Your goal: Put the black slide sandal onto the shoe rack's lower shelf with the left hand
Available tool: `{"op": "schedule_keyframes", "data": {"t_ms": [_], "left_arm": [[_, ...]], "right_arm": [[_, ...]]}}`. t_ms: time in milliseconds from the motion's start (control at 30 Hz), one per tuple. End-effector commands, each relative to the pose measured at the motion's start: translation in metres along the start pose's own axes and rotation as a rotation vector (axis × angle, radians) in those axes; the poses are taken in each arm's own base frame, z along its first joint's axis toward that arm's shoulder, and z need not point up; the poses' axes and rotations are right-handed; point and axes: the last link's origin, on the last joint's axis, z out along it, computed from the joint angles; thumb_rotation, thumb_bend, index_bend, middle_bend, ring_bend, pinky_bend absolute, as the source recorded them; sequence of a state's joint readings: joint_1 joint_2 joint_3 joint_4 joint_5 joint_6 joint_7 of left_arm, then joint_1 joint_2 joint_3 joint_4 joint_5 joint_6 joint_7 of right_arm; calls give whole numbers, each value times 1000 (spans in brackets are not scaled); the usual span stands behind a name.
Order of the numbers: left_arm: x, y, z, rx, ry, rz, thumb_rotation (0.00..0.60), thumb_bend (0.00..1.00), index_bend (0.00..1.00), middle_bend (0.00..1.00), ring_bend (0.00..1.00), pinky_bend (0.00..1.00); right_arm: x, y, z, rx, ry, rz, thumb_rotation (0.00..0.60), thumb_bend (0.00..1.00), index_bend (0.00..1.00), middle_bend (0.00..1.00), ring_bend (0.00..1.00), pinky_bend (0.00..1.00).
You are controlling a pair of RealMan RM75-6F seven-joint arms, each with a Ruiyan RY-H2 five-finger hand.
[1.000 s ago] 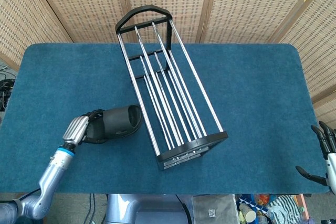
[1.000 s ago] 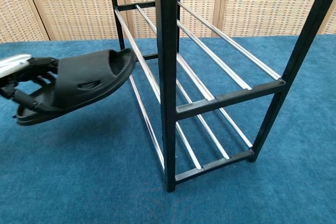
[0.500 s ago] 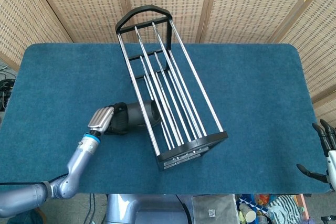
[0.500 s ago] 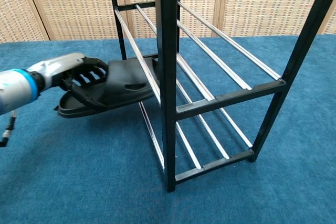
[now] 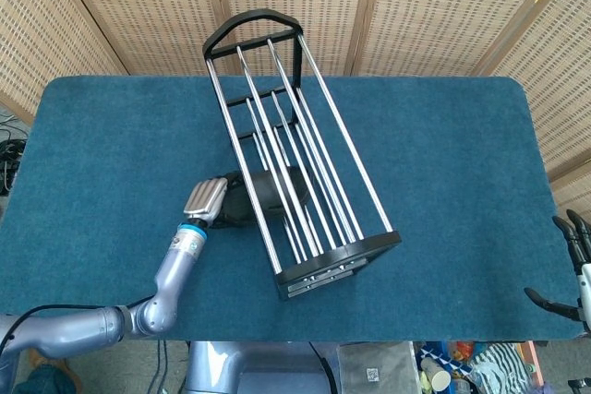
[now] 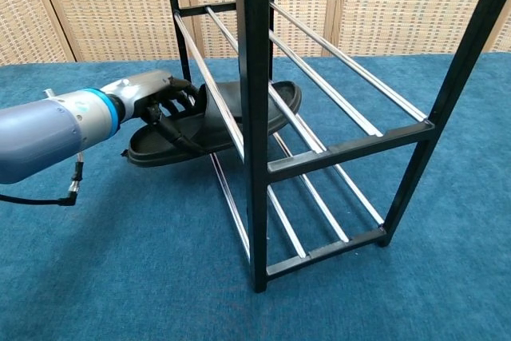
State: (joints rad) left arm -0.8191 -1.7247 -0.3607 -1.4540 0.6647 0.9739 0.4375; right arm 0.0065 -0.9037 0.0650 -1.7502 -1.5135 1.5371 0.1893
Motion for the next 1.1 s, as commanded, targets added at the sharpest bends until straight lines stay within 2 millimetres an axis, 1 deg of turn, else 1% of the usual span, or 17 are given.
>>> {"op": "schedule_keyframes", "data": {"t_ms": [33,233,500,700,733,800,867,900,933,967,1033,1067,1100], "left_arm": [[-1,6,3,0,0,6,600,163,504,502,407,513],[-5,15,9,5,-8,34,600,162,504,502,407,513],[-9,19,16,8,-11,36,600,162,503,497,405,513],[-13,23,20,10,-25,31,600,162,503,461,383,505],[-13,23,21,11,-27,31,600,162,500,442,371,503],[-14,24,22,12,-32,30,600,162,441,349,309,484],[-15,26,22,9,-39,26,600,163,268,148,147,389],[-16,26,22,7,-46,25,600,163,206,88,91,350],[-16,26,21,5,-52,26,600,163,123,30,32,297],[-16,26,21,5,-56,27,600,162,60,5,5,242],[-16,26,20,4,-57,20,600,163,5,0,0,156],[-16,26,19,3,-57,16,600,163,0,0,0,107],[-16,26,19,2,-54,10,600,162,0,0,0,81]], "right_arm": [[0,1,1,-2,-1,1,600,0,0,0,0,0],[1,1,1,-3,-3,5,600,0,0,0,0,0],[1,2,1,-5,-3,6,600,0,0,0,0,0],[1,3,1,-7,-3,10,600,0,0,0,0,0],[2,3,1,-7,-3,11,600,0,0,0,0,0],[2,3,1,-9,-4,13,600,0,0,0,0,0],[2,4,1,-10,-3,15,600,0,0,0,0,0],[3,4,1,-11,-2,16,600,0,0,0,0,0],[3,4,1,-11,-3,16,600,0,0,0,0,0],[3,5,1,-11,-2,17,600,0,0,0,0,0],[3,5,0,-11,-2,18,600,0,0,0,0,0],[3,5,0,-10,-2,19,600,0,0,0,0,0],[4,5,0,-10,-1,19,600,0,0,0,0,0]]}}
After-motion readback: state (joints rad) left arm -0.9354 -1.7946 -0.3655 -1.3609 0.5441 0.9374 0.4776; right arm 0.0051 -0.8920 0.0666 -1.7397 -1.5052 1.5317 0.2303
